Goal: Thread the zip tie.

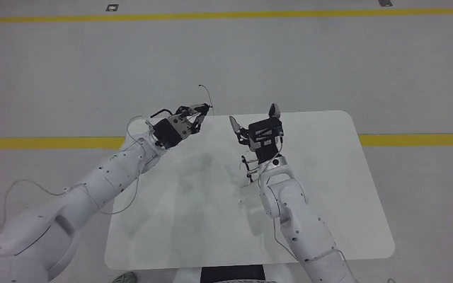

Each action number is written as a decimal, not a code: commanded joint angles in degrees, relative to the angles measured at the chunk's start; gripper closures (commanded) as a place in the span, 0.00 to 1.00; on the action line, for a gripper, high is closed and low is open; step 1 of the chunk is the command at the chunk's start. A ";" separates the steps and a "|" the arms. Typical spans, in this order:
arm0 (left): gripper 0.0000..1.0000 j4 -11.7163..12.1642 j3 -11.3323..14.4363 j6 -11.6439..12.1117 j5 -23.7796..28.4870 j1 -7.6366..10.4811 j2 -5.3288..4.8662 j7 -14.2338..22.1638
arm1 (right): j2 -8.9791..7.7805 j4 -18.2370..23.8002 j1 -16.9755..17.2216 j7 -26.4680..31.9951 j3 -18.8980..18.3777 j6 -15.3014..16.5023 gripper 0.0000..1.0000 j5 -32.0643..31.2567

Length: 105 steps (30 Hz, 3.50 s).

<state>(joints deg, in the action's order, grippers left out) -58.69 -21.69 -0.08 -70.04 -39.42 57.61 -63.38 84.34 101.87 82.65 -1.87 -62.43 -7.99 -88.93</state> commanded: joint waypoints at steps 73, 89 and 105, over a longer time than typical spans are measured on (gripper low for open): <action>1.00 -7.28 -6.66 9.75 16.65 -7.62 1.61 10.39 | -6.14 -10.01 -13.24 -1.62 13.08 -0.74 0.79 -1.02; 1.00 -7.28 -6.66 9.75 16.65 -7.62 1.61 10.39 | -5.63 -10.47 -15.58 -0.98 15.02 0.14 0.85 -1.02; 1.00 -7.28 -6.66 9.75 16.65 -7.62 1.61 10.39 | -4.35 -12.52 -17.67 -0.27 15.63 -0.88 0.92 -1.02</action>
<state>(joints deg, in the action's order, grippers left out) -65.97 -28.35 9.67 -53.39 -47.03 59.23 -52.99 79.93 89.46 65.08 -2.22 -46.84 -8.71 -89.95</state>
